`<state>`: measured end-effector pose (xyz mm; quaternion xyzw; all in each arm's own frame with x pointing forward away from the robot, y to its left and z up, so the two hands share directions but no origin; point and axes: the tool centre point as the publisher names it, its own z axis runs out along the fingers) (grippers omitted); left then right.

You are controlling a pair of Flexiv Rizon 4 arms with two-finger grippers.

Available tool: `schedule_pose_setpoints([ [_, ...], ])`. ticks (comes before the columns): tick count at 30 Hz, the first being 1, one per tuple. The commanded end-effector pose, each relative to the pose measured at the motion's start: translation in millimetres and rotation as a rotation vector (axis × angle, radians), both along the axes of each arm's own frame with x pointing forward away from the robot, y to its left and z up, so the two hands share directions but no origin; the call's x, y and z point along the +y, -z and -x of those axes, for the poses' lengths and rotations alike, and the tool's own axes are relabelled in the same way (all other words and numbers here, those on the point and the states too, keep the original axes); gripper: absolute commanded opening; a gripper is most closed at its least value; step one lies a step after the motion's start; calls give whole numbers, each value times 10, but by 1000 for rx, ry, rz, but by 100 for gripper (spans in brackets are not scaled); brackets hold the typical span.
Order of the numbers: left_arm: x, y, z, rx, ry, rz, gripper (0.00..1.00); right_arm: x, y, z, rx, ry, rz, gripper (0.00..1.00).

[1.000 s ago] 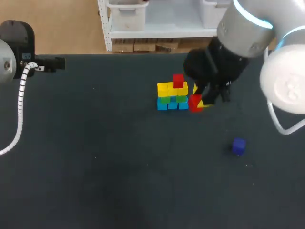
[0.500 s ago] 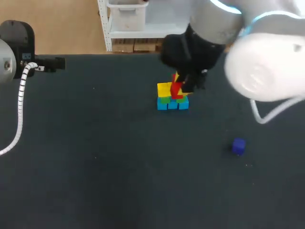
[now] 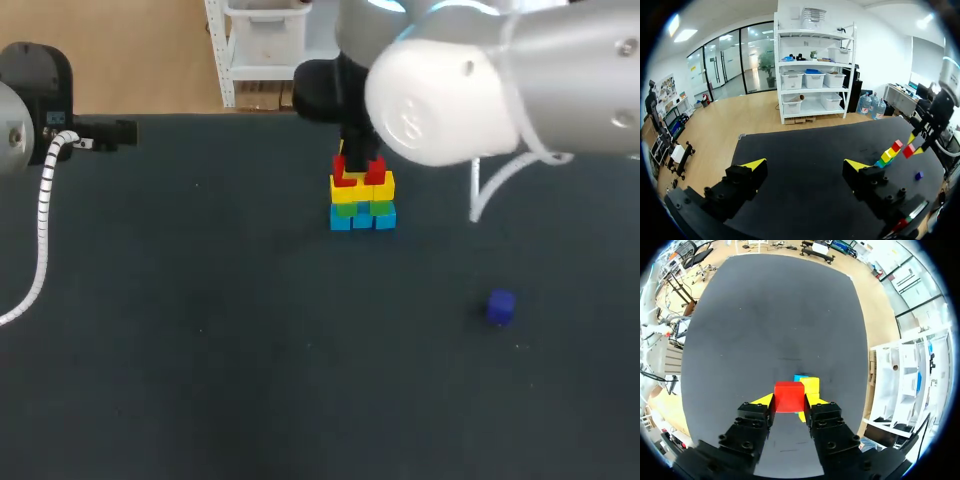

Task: Place the blue cubes, place green cubes on the blue cubes, place the yellow cubes on the green cubes, then place the red cubes on the yellow cubes, and place purple cube on the red cubes.

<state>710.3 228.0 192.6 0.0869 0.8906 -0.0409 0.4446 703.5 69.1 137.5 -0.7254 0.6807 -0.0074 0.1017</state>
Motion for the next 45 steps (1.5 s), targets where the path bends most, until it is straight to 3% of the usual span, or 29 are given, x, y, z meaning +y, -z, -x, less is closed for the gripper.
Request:
schedule_pose_setpoints([
  [1,4,1,2,-1,1,1,100,23,65,-179,51,-4,18,0],
  [45,4,1,2,-1,1,1,100,-95,378,-510,60,63,64,0],
])
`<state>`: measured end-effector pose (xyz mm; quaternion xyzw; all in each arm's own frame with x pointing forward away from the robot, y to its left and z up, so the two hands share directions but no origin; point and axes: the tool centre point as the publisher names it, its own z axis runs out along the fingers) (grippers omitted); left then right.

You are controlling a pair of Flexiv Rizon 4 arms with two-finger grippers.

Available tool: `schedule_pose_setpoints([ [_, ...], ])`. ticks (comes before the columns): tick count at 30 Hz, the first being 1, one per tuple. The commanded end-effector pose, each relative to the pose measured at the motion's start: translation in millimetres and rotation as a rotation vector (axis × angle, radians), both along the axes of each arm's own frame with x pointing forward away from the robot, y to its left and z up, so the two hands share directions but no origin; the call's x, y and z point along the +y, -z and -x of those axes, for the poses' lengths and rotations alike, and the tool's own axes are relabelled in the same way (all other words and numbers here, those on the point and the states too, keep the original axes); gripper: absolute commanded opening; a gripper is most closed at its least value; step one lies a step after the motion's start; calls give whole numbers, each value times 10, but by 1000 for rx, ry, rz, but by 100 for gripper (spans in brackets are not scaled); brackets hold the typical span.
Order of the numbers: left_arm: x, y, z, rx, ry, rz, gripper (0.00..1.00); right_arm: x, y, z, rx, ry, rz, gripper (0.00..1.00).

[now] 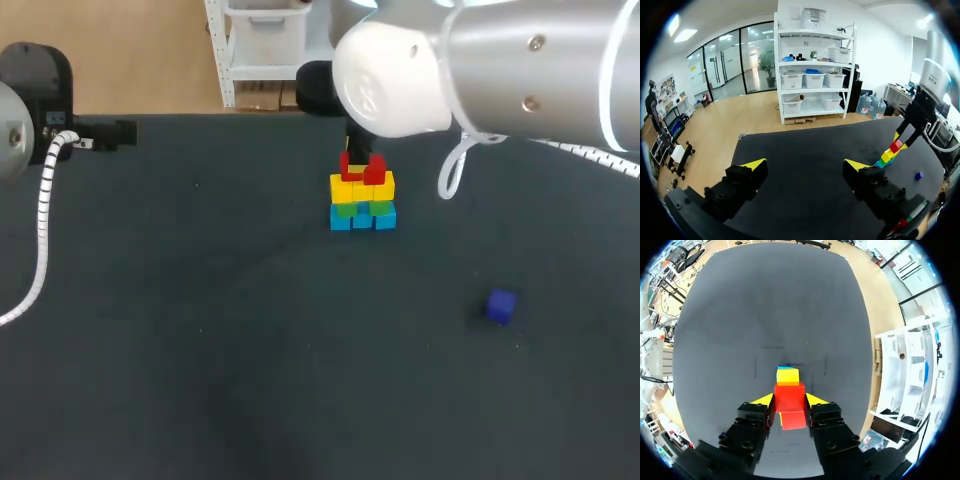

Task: Place the blue cubes, place green cubes on the blue cubes, place the yellow cubes on the green cubes, then place the red cubes on the yellow cubes, and place purple cube on the red cubes.

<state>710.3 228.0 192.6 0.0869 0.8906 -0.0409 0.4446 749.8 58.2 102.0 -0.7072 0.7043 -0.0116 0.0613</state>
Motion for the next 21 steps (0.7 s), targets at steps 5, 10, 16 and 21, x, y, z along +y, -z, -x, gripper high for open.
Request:
schedule_pose_setpoints([
  [5,4,1,2,-1,1,1,100,6,42,-83,10,11,7,0],
  [10,4,1,2,-1,1,1,100,10,50,-98,11,15,6,0],
  [16,4,1,2,-1,1,1,100,16,51,-107,4,16,8,0],
  [21,4,1,2,-1,1,1,100,18,65,-116,-2,15,12,0],
])
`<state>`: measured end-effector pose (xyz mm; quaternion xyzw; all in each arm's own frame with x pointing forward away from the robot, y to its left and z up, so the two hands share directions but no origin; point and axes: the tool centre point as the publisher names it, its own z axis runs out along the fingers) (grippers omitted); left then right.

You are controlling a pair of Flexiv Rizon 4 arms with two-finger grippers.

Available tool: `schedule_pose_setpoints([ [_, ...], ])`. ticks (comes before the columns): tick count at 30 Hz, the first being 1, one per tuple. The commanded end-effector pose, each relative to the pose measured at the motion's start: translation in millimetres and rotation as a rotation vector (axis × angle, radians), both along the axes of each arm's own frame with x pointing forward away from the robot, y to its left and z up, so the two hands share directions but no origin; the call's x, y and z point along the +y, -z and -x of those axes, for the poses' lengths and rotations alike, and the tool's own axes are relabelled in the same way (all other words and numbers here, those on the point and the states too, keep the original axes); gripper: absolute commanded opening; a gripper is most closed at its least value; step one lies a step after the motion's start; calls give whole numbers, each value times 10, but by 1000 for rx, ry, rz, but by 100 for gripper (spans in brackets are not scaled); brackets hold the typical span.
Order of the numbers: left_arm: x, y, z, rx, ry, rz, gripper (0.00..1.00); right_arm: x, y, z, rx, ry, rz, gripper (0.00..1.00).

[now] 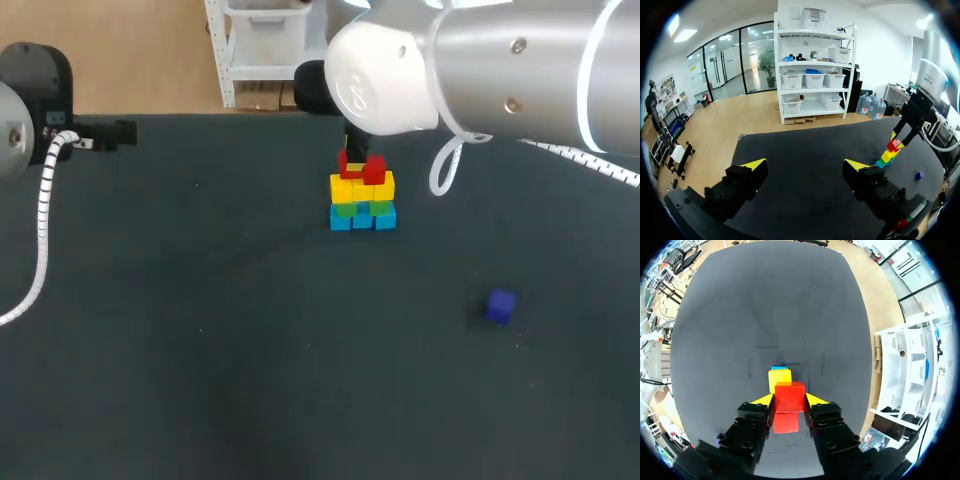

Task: Place the blue cubes, place green cubes on the blue cubes, place the yellow cubes on the green cubes, then place the red cubes on the yellow cubes, and place purple cube on the red cubes.

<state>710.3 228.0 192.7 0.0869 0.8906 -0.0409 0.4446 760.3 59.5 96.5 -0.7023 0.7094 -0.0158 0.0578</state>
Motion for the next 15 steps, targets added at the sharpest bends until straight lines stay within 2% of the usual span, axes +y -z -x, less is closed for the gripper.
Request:
schedule_pose_setpoints([
  [1,4,2,2,-1,1,1,100,5,12,-12,-2,0,3,0],
  [4,4,2,2,-1,1,1,100,6,15,-12,-5,-2,5,2],
  [8,4,2,2,-1,1,1,100,7,16,-10,-8,-4,7,25],
  [10,4,2,2,-1,1,1,100,7,17,-9,-9,-4,7,32],
  [15,4,2,2,-1,1,1,100,5,31,-8,-10,-4,10,36],
])
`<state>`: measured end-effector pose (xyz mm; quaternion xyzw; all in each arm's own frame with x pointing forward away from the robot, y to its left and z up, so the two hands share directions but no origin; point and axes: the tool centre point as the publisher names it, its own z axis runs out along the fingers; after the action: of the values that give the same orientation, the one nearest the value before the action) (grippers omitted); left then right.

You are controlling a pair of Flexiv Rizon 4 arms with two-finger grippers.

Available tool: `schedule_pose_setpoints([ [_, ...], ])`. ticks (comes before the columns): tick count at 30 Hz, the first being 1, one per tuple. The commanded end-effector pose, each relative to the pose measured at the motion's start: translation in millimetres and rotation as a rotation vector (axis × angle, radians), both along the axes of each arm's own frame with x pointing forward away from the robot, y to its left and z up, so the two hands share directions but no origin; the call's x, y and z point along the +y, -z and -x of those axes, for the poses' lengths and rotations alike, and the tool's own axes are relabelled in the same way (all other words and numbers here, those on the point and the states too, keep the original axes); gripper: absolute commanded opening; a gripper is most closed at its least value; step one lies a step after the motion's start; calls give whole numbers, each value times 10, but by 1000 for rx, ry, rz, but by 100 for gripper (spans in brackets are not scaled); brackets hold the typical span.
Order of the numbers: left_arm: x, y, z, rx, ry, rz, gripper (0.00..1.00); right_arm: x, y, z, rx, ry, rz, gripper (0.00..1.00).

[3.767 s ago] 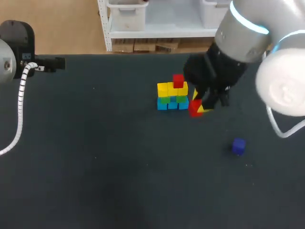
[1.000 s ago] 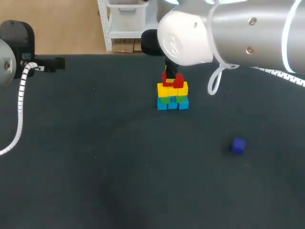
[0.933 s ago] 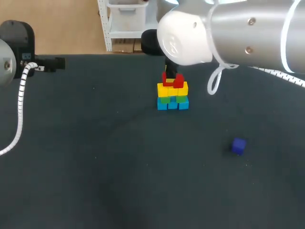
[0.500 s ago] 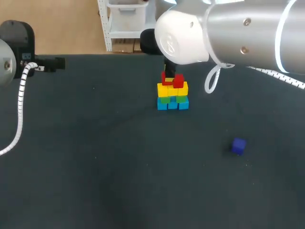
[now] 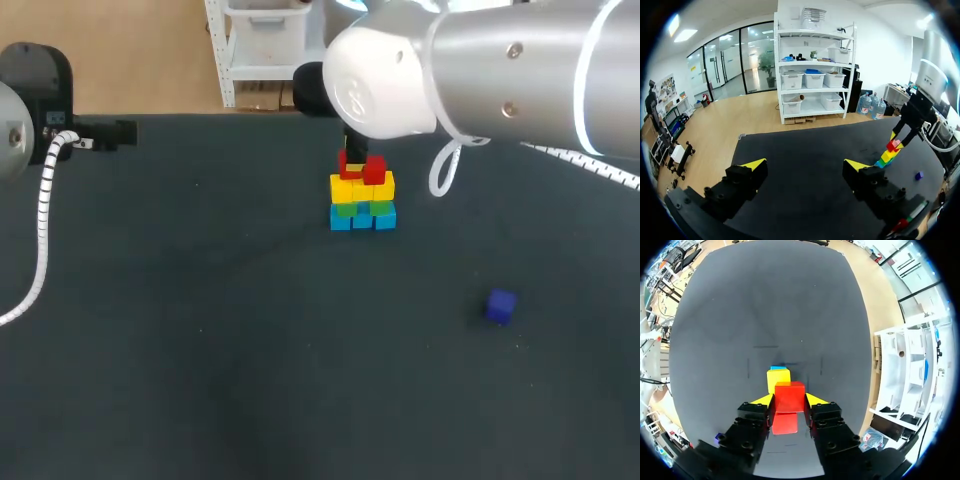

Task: Place the blue cubes, place green cubes on the blue cubes, place the yellow cubes on the green cubes, then place the red cubes on the yellow cubes, and place purple cube on the red cubes.

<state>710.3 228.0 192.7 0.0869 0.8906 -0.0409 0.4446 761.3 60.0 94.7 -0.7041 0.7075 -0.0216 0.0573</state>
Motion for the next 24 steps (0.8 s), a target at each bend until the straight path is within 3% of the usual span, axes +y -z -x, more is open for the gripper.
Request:
schedule_pose_setpoints([
  [1,4,2,2,-1,1,1,100,-1,14,3,-2,0,2,36],
  [5,4,2,2,-1,1,1,100,-4,20,3,-6,0,6,41],
  [8,4,2,2,-1,1,1,100,-5,23,6,-8,-1,7,50],
  [10,4,2,2,-1,1,1,100,-4,24,7,-9,-1,8,76],
  [14,4,2,2,-1,1,1,100,-4,24,11,-10,0,5,87],
  [22,4,2,2,-1,1,1,100,6,27,6,-39,5,10,78],
  [24,4,2,2,-1,1,1,100,10,31,5,-40,4,11,70],
])
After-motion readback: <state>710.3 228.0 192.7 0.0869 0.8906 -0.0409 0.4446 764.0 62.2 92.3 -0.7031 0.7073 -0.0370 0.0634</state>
